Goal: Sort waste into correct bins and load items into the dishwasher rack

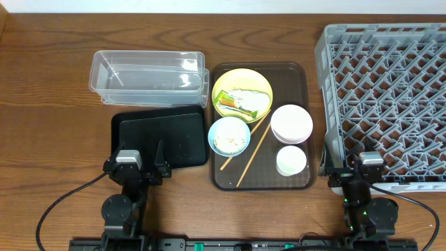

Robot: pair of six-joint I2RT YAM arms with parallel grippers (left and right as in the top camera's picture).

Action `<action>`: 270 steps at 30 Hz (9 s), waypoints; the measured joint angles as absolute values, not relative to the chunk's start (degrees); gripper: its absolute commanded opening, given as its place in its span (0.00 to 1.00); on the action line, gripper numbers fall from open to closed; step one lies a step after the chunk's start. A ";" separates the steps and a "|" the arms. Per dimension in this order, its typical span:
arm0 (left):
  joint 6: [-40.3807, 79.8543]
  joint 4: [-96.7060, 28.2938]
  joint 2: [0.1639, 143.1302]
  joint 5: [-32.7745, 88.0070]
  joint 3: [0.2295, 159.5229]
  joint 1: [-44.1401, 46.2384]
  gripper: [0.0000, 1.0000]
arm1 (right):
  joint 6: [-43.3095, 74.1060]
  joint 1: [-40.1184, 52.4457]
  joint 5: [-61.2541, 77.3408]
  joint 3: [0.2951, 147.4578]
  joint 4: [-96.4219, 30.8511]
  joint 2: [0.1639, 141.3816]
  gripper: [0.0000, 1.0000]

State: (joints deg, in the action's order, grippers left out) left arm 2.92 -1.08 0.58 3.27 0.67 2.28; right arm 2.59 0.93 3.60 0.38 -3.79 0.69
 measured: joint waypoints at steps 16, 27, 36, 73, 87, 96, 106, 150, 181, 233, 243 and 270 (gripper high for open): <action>2.92 -1.08 0.58 3.27 0.69 2.28 0.98 | 2.59 0.93 3.60 0.38 -3.79 0.69 0.99; 2.92 -1.08 0.58 3.27 0.69 2.28 0.98 | 2.59 0.93 3.57 0.38 -3.79 0.69 0.99; 2.90 -1.08 0.58 3.27 0.69 2.28 0.97 | 2.59 0.93 3.60 0.38 -3.79 0.69 0.99; 2.92 -1.06 0.58 3.27 0.67 2.28 0.98 | 2.59 0.93 3.60 0.38 -3.79 0.69 0.99; 7.79 -8.71 7.40 3.29 4.91 2.28 0.98 | 6.13 0.93 3.60 1.67 -6.31 1.37 0.99; 8.38 -23.42 29.41 3.51 26.92 2.28 0.98 | 7.11 0.93 3.20 18.35 -19.46 14.52 0.99; 8.82 -49.87 56.97 7.25 53.78 2.28 0.98 | 6.94 0.93 3.01 42.68 -40.69 42.89 0.99; -13.43 -1.08 106.76 19.20 73.21 25.43 0.94 | 6.74 0.93 4.51 50.57 -45.34 53.36 0.99; -20.36 0.03 118.06 19.31 73.21 27.03 0.06 | 6.74 0.93 4.51 50.57 -45.89 53.36 0.99; -30.76 -13.43 110.93 11.40 73.28 29.36 0.80 | 6.74 0.93 4.51 50.59 -46.04 53.36 0.99; -31.88 -9.08 116.57 10.11 73.28 29.36 0.79 | 6.74 0.93 4.51 50.59 -46.26 53.36 0.99; -10.46 -10.07 99.63 3.99 73.23 22.39 0.06 | 6.74 0.93 4.51 50.59 -46.50 53.36 0.99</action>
State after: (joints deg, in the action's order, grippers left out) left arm -10.46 -10.07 99.63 3.99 73.23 22.39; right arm 6.74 0.93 4.51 50.59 -46.50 53.36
